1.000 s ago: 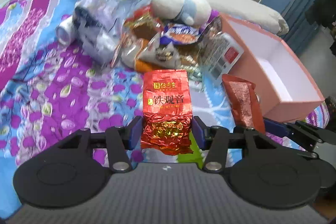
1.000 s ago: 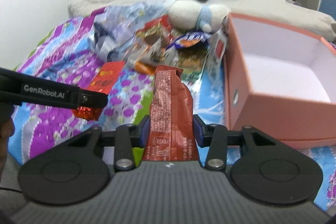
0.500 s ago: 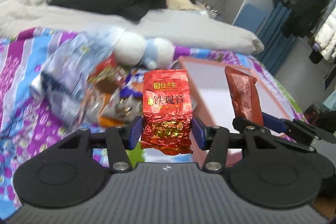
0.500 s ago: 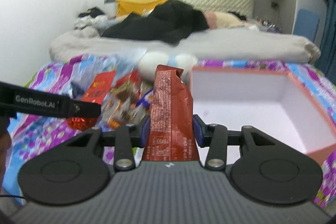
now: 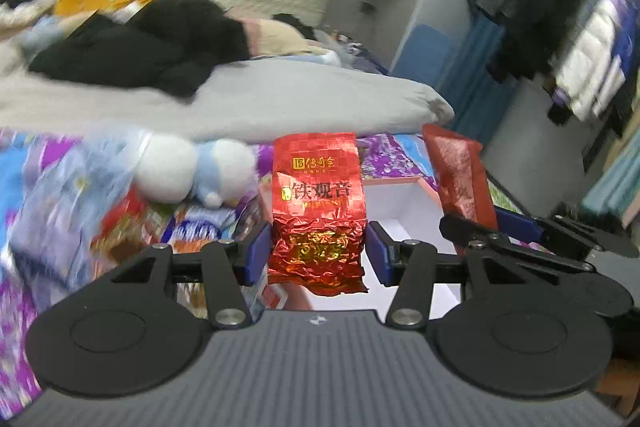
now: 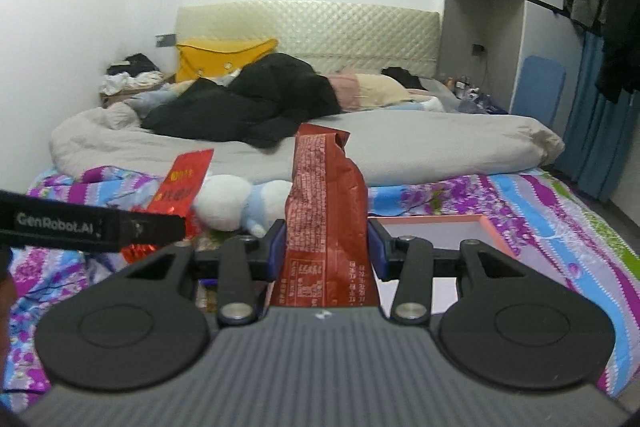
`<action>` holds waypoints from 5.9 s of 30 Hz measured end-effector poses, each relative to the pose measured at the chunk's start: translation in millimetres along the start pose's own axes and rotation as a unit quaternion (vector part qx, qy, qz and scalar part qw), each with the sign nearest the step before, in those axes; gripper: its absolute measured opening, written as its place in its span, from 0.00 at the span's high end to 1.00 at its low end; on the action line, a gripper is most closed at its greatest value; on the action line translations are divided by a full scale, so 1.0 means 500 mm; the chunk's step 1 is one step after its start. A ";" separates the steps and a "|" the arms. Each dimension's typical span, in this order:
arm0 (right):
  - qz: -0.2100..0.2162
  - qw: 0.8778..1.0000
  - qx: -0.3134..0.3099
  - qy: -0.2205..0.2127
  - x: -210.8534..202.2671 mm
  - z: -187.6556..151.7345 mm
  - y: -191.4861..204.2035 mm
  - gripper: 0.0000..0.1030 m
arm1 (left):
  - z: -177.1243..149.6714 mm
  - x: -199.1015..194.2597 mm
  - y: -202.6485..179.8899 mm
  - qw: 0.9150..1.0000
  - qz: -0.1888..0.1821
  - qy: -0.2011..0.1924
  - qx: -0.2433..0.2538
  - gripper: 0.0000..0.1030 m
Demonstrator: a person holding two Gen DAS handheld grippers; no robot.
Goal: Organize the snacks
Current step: 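Carry both held packets over the open pink box, then open both grippers to drop the packets into the pink box, then withdraw both grippers from the box back toward the snack pile, then grasp the clear snack bag with the left gripper while the right grasps a dark printed bag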
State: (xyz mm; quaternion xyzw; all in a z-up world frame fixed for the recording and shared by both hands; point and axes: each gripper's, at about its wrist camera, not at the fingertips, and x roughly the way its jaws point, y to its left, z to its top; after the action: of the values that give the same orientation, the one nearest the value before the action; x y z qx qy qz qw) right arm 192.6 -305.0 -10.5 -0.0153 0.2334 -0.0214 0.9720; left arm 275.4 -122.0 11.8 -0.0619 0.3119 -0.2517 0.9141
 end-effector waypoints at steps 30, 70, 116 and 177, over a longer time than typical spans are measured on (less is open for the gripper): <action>-0.062 0.971 0.083 0.214 0.249 -0.186 -0.261 0.52 | -0.046 0.440 -0.098 0.978 -0.015 0.206 0.026 0.43; 0.027 0.995 0.096 -0.025 -0.069 -0.075 -0.024 0.49 | -0.059 -0.040 0.025 0.999 0.007 -0.016 0.033 0.19; 0.023 0.999 -0.009 0.046 -0.070 -0.344 0.268 0.50 | -0.424 -0.117 0.308 0.985 0.065 0.052 -0.153 0.20; -0.015 0.985 -0.157 0.068 0.241 -0.175 0.313 0.89 | -0.294 0.242 0.365 0.993 0.069 0.076 -0.051 0.37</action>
State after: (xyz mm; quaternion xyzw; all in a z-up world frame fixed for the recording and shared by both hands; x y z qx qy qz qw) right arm 265.6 -156.3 -149.6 -0.1697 0.2990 0.0001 0.9391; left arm 346.1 -17.9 -219.9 -0.0672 0.3964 -0.1757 0.8986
